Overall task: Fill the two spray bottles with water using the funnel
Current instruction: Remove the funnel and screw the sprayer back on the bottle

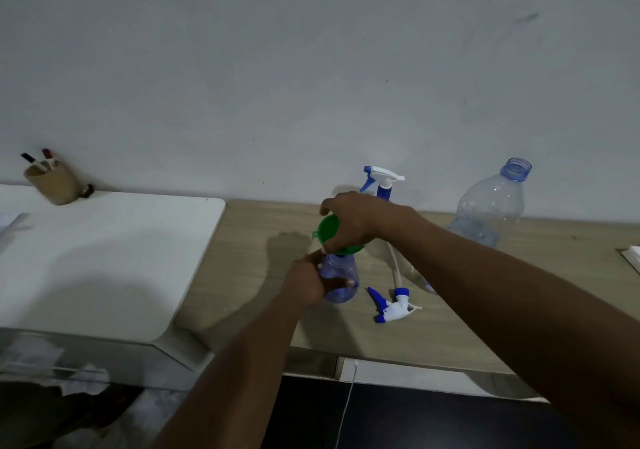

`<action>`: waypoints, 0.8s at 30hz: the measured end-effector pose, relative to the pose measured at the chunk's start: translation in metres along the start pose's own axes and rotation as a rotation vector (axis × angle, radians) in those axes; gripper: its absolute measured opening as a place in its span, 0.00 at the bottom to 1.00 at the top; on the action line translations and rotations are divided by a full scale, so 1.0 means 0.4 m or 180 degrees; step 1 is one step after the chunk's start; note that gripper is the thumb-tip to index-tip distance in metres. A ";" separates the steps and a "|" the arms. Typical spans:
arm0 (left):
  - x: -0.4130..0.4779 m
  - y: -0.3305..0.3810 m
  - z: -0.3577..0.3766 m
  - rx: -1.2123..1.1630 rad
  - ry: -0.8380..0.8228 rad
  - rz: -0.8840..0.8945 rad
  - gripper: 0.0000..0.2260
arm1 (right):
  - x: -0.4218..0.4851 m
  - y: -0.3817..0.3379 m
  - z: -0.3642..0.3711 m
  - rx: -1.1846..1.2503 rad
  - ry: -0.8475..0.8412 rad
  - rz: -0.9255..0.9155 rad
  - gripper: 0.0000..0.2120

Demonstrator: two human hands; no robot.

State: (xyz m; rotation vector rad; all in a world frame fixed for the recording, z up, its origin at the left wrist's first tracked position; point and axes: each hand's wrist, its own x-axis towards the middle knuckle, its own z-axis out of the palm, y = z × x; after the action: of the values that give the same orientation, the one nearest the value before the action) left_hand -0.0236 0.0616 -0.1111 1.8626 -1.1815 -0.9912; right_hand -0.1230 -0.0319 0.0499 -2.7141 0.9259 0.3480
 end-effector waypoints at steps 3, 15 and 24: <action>0.004 -0.011 0.000 -0.0028 0.0135 -0.0021 0.25 | -0.007 -0.002 -0.006 -0.0210 0.0067 -0.0024 0.34; 0.004 -0.038 -0.024 -0.0054 0.0271 0.0257 0.26 | -0.108 0.200 0.104 0.2862 0.0264 0.0737 0.16; 0.001 -0.044 -0.041 0.0024 0.0389 0.0139 0.29 | -0.180 0.124 0.471 0.3070 0.1489 0.0969 0.23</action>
State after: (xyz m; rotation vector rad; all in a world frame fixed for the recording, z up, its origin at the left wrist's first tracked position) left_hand -0.0024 0.0696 -0.1189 1.8674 -1.1495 -0.8380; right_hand -0.2361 0.0294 -0.1130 -1.7687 1.2069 -0.5766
